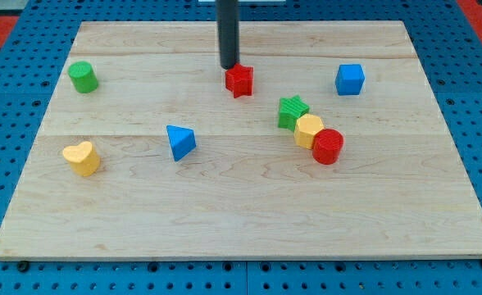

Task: Place the blue cube into the green star

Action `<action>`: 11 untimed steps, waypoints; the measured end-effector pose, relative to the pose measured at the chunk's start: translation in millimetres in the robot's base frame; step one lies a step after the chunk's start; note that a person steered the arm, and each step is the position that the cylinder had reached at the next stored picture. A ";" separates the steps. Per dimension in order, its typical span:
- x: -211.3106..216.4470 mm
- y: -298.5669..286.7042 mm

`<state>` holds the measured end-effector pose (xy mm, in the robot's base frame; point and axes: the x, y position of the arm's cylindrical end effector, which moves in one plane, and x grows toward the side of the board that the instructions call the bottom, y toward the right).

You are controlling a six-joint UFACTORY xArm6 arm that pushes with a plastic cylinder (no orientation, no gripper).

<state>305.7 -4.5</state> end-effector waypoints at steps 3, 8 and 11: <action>-2.7 157.5; 1.4 135.1; 91.9 105.3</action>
